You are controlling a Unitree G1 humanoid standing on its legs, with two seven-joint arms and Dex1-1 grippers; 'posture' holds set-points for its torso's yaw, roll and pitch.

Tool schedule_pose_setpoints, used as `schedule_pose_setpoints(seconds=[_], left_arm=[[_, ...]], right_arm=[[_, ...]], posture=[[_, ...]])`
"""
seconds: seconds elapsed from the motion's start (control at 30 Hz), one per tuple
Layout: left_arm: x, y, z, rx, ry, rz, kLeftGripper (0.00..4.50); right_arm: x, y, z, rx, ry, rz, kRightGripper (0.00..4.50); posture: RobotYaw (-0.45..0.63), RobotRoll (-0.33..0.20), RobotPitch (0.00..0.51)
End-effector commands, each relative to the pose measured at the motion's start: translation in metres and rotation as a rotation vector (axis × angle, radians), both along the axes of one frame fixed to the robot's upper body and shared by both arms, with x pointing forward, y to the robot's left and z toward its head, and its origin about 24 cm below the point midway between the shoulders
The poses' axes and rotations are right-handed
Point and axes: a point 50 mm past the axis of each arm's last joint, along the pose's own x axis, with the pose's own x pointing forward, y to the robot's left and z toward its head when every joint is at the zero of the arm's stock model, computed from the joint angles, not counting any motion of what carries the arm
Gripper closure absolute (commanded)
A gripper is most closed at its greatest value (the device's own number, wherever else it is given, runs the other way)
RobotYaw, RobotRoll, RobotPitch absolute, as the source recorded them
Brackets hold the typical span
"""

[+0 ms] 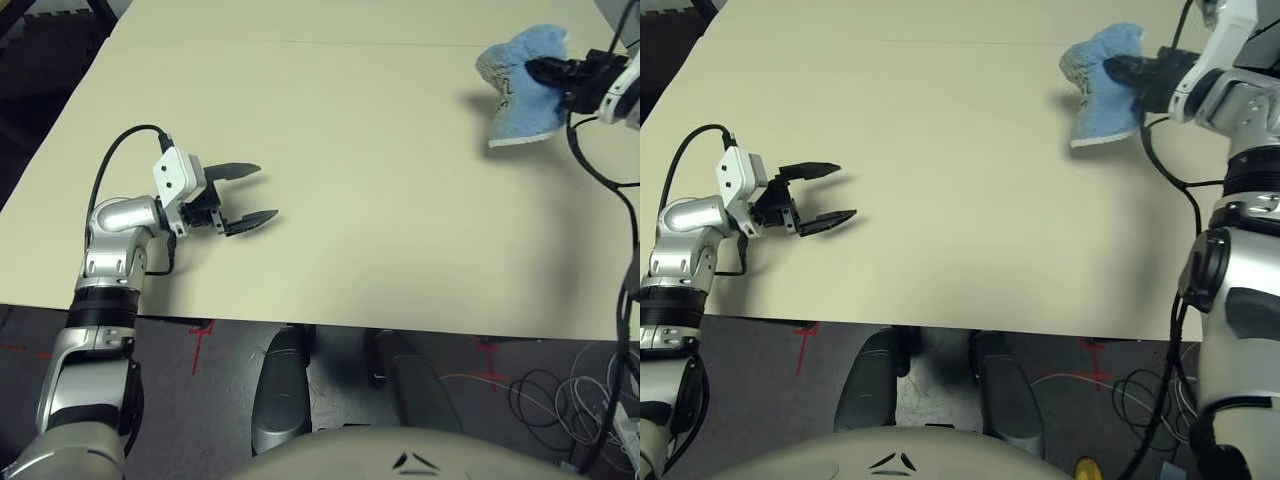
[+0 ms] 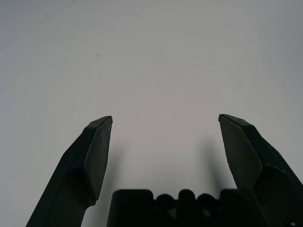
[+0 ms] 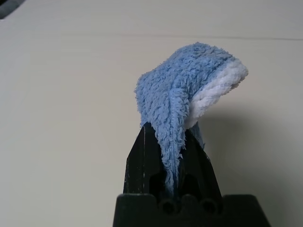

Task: Wipe the water off the table with a rag.

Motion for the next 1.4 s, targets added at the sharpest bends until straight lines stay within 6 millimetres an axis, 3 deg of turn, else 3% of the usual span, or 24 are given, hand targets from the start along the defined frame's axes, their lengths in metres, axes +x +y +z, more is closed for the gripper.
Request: schedule_pose_setpoints(seconds=[0.03,0.37,0.4,0.53,0.63,0.73,0.87,1.0,1.23,1.4], left_arm=[[0.000,-0.001,-0.008,0.017,0.029,-0.012,0.00],[0.000,0.000,-0.009,0.022,0.034,-0.013,0.00],[0.001,0.000,-0.009,0.021,0.034,-0.013,0.00],[0.001,-0.001,-0.009,0.020,0.035,-0.012,0.00],[0.002,-0.001,-0.008,0.017,0.033,-0.009,0.00],[0.004,0.001,-0.005,-0.005,0.034,0.013,0.00],[0.009,0.004,0.005,-0.087,0.038,0.065,0.00],[0.021,0.011,0.015,-0.172,0.056,0.197,0.00],[0.044,0.046,0.028,-0.360,0.014,0.631,0.00],[0.050,0.075,0.028,-0.433,-0.019,0.898,0.00]], right_arm=[[-0.009,-0.016,-0.018,-0.022,0.080,-0.049,4.41],[-0.026,-0.044,-0.061,-0.061,0.219,-0.210,4.41],[-0.026,-0.045,-0.065,-0.063,0.234,-0.232,3.69],[-0.026,-0.047,-0.070,-0.095,0.250,-0.274,2.32],[-0.027,-0.053,-0.061,-0.134,0.212,-0.312,1.20],[-0.028,-0.058,-0.037,-0.095,0.128,-0.307,0.04],[-0.029,-0.065,-0.003,-0.107,-0.038,-0.326,0.04],[-0.026,-0.067,0.005,-0.128,-0.155,-0.344,0.04],[-0.022,-0.061,-0.019,-0.142,-0.250,-0.331,0.04],[-0.023,-0.060,-0.045,-0.124,-0.258,-0.364,0.04]], posture=[[0.13,0.000,0.238],[0.12,0.000,0.240],[0.12,0.000,0.241],[0.12,0.000,0.241],[0.12,0.000,0.239],[0.12,0.000,0.236],[0.12,0.000,0.232],[0.12,0.000,0.232],[0.13,0.000,0.230],[0.13,0.000,0.227]])
